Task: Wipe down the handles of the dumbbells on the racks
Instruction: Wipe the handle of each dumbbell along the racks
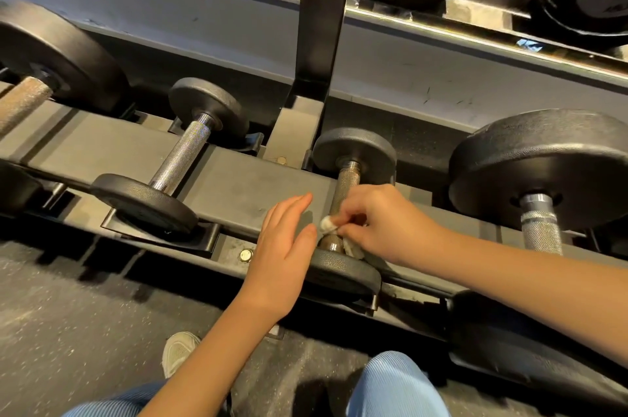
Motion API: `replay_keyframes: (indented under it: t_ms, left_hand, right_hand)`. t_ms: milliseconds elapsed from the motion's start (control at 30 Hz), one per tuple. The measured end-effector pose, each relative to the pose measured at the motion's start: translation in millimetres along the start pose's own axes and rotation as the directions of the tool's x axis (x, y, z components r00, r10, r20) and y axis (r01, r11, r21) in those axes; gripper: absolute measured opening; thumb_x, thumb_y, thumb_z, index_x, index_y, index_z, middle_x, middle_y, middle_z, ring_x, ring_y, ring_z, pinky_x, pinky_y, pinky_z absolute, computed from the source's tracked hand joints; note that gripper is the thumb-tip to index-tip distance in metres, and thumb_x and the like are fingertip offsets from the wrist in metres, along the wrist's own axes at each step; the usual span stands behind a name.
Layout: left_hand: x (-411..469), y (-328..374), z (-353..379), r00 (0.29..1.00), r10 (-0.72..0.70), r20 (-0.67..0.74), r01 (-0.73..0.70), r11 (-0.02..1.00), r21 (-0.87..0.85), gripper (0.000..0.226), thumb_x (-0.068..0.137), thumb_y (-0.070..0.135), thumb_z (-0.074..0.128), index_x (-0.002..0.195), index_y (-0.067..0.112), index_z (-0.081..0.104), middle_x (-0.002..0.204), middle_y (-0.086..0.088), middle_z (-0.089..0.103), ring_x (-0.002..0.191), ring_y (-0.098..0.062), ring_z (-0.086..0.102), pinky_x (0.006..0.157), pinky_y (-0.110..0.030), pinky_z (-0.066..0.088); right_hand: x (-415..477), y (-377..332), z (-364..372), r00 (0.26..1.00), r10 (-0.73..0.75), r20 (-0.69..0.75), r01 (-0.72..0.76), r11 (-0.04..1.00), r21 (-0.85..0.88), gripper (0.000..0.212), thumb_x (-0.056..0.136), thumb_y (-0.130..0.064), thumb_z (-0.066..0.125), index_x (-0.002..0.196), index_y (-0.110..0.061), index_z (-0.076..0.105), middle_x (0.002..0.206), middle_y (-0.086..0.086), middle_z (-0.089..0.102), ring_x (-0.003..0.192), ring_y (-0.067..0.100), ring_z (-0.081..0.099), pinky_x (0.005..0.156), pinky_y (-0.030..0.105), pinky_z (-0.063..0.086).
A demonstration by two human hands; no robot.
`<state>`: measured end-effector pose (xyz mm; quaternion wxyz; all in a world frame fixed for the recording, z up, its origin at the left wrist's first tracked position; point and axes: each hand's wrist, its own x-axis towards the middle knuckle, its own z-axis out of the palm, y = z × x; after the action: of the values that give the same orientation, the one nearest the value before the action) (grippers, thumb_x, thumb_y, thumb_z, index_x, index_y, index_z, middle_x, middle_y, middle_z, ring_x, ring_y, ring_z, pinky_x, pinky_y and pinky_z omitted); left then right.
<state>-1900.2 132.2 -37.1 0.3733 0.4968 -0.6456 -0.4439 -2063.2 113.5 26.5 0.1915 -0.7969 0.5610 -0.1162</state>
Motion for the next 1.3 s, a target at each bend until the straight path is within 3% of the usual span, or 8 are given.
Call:
replay_keyframes:
  t_ms: [100, 333, 500, 667, 800, 933, 1133, 1300]
  left_hand:
    - [0.4, 5.5, -2.9, 1.000, -0.018, -0.020, 0.017, 0.997, -0.080, 0.027, 0.097, 0.026, 0.043, 0.120, 0.037, 0.050, 0.122, 0.022, 0.049, 0.114, 0.015, 0.041, 0.090, 0.000, 0.030]
    - [9.9, 26.9, -14.8, 0.998, 0.020, 0.053, -0.007, 0.972, -0.234, 0.026, 0.088, 0.016, 0.063, 0.111, 0.030, 0.066, 0.106, 0.011, 0.067, 0.100, 0.002, 0.061, 0.082, -0.012, 0.048]
    - [29.1, 32.1, -12.4, 0.989, 0.098, -0.108, -0.106, 0.992, -0.069, 0.022, 0.082, 0.013, 0.071, 0.089, 0.033, 0.066, 0.084, 0.015, 0.068, 0.084, 0.001, 0.062, 0.075, -0.013, 0.049]
    - [56.2, 35.1, -6.0, 0.985, 0.095, -0.144, -0.082, 0.992, 0.092, 0.007, 0.084, 0.019, 0.071, 0.086, 0.021, 0.065, 0.084, 0.008, 0.064, 0.078, -0.003, 0.060, 0.066, -0.015, 0.049]
    - [60.2, 29.9, -0.5, 1.000, -0.010, -0.009, 0.012, 0.949, 0.314, 0.018, 0.086, 0.023, 0.067, 0.073, 0.019, 0.056, 0.073, 0.006, 0.056, 0.067, -0.005, 0.052, 0.057, -0.015, 0.036]
    - [64.4, 37.4, -2.4, 0.999, 0.045, 0.013, -0.047, 0.930, 0.363, 0.020, 0.087, 0.025, 0.067, 0.072, 0.013, 0.060, 0.084, 0.005, 0.056, 0.078, -0.004, 0.052, 0.065, -0.011, 0.035]
    - [74.5, 54.3, 7.8, 1.000, 0.024, -0.011, -0.019, 0.938, 0.345, 0.024, 0.088, 0.020, 0.065, 0.112, 0.019, 0.063, 0.077, 0.013, 0.055, 0.073, 0.003, 0.052, 0.064, -0.007, 0.038]
    - [60.3, 53.8, 5.7, 0.998, -0.050, 0.049, 0.020, 0.871, 0.491, 0.011, 0.088, 0.021, 0.066, 0.097, 0.017, 0.071, 0.087, 0.004, 0.061, 0.083, -0.010, 0.057, 0.074, -0.021, 0.045]
  right_hand:
    - [1.8, -1.4, -8.1, 0.998, 0.046, 0.051, -0.050, 0.996, 0.072, 0.012, 0.084, -0.012, 0.070, 0.094, -0.018, 0.075, 0.078, -0.022, 0.053, 0.076, -0.006, 0.052, 0.074, 0.006, 0.039]
    - [5.4, -7.0, -24.9, 0.992, 0.126, -0.015, -0.120, 0.970, 0.213, 0.011, 0.084, -0.016, 0.070, 0.093, -0.023, 0.073, 0.087, -0.008, 0.068, 0.081, 0.005, 0.063, 0.075, 0.018, 0.052]
    - [5.6, -5.9, -33.5, 0.988, 0.143, -0.065, -0.124, 0.963, 0.240, 0.010, 0.087, -0.017, 0.067, 0.091, -0.026, 0.069, 0.088, -0.009, 0.067, 0.082, 0.003, 0.062, 0.075, 0.020, 0.053]
    - [8.8, -1.4, -56.4, 0.929, 0.139, -0.344, -0.133, 0.990, 0.042, 0.020, 0.091, -0.015, 0.057, 0.107, -0.022, 0.068, 0.098, -0.009, 0.061, 0.087, 0.004, 0.057, 0.079, 0.021, 0.048]
    - [11.8, 6.8, -61.4, 0.933, 0.193, -0.304, -0.198, 0.980, 0.014, 0.020, 0.091, -0.016, 0.057, 0.108, -0.020, 0.067, 0.101, -0.004, 0.060, 0.090, 0.010, 0.056, 0.080, 0.026, 0.048]
    - [17.5, 10.5, -61.8, 0.938, 0.189, -0.292, -0.198, 0.980, 0.001, 0.020, 0.092, -0.018, 0.056, 0.108, -0.018, 0.068, 0.098, -0.005, 0.057, 0.087, 0.009, 0.055, 0.075, 0.023, 0.044]
    - [22.8, 16.6, -57.3, 0.940, 0.180, -0.290, -0.193, 0.981, -0.019, 0.030, 0.092, -0.020, 0.058, 0.122, -0.020, 0.062, 0.107, -0.002, 0.055, 0.091, 0.011, 0.054, 0.077, 0.023, 0.042]
    - [24.5, 17.9, -59.6, 0.944, 0.200, -0.262, -0.209, 0.978, -0.006, 0.033, 0.093, -0.023, 0.057, 0.127, -0.021, 0.060, 0.122, 0.000, 0.055, 0.102, 0.012, 0.054, 0.082, 0.021, 0.039]
